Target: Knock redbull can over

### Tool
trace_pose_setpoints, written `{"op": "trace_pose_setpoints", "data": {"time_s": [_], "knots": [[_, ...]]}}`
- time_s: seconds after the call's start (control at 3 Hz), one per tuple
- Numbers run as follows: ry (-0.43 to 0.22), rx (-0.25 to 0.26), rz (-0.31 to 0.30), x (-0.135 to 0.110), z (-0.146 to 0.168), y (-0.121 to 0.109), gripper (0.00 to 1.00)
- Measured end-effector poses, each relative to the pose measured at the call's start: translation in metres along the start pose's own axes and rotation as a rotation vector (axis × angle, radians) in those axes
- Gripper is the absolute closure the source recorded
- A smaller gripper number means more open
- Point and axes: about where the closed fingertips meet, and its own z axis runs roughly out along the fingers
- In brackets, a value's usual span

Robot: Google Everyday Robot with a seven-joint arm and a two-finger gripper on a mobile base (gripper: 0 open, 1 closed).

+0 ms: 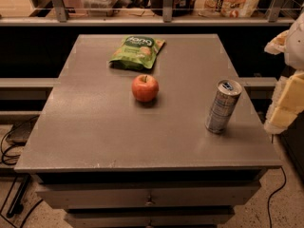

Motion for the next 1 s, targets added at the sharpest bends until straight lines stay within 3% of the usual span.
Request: {"op": "trace_pose_setpoints", "data": {"time_s": [0.33,1.0], "knots": [[-0.02,0.005,-0.013,-0.004,0.003,0.001,0.0],[-0.237,-0.034,0.002,-0.039,0.053,0.003,0.0]]}}
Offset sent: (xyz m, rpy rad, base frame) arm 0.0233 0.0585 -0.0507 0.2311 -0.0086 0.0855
